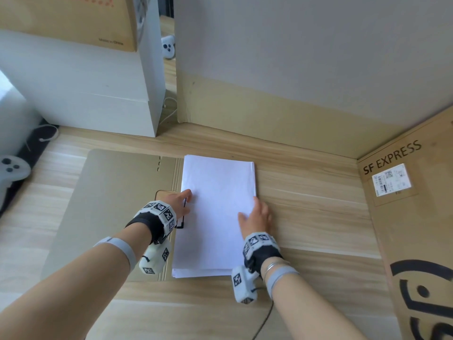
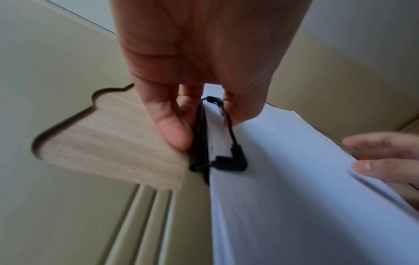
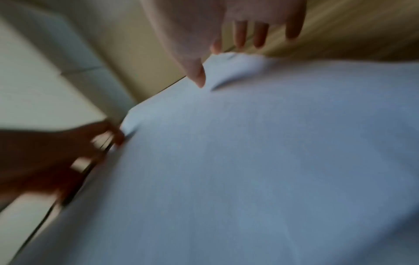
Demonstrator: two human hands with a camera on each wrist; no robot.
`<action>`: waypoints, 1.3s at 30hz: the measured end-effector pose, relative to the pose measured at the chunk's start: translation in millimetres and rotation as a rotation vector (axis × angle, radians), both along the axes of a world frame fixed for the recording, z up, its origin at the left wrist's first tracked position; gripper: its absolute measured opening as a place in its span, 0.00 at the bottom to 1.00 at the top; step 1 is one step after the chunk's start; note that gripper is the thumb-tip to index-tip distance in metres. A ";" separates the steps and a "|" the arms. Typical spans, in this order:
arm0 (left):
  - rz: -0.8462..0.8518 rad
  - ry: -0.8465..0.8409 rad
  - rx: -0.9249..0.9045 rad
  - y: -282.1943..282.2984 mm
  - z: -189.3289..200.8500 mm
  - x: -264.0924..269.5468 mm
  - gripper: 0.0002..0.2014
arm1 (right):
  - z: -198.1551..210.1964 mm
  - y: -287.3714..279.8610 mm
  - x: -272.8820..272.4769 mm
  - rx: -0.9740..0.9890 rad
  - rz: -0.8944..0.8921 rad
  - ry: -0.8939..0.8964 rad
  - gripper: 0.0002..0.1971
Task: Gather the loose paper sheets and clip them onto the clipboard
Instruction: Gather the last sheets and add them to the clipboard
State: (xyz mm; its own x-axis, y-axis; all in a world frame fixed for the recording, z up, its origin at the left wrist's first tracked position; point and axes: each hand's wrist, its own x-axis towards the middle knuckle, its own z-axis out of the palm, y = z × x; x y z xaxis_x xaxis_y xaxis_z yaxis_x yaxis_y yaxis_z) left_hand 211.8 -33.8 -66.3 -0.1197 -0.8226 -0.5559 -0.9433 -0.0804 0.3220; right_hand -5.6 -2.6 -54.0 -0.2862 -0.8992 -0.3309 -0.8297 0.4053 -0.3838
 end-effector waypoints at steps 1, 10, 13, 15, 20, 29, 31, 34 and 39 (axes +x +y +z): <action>0.000 -0.002 -0.009 0.2 -0.5 -0.1 0.09 | 0.0 -6.0 -6.2 0.080 -0.085 -0.068 0.32; 0.016 0.012 0.003 1.1 0.3 -2.4 0.07 | 15.0 -32.6 -15.3 0.317 -0.204 -0.245 0.17; 0.032 0.026 0.004 1.3 -1.8 -2.8 0.08 | 23.7 -38.3 -23.5 0.439 -0.198 -0.248 0.24; 0.041 0.031 0.007 1.4 -2.1 -2.6 0.08 | 31.5 -40.9 -24.7 0.491 -0.203 -0.247 0.31; 0.028 0.000 -0.008 1.1 -1.1 -5.0 0.06 | 40.6 -43.0 -14.2 0.501 -0.175 -0.207 0.36; 0.001 -0.025 0.000 0.9 3.8 -7.4 0.07 | 41.0 -44.1 -1.8 0.465 -0.167 -0.145 0.31; 0.012 -0.006 0.016 0.6 5.1 -8.1 0.07 | 43.1 -45.4 -3.3 0.461 -0.179 -0.188 0.32; 0.028 0.019 0.053 1.4 7.5 -9.1 0.07 | 38.6 -47.3 -5.7 0.459 -0.198 -0.287 0.44; 0.012 0.000 0.034 0.9 9.7 -8.9 0.08 | 27.5 -45.3 -14.9 0.346 -0.230 -0.429 0.47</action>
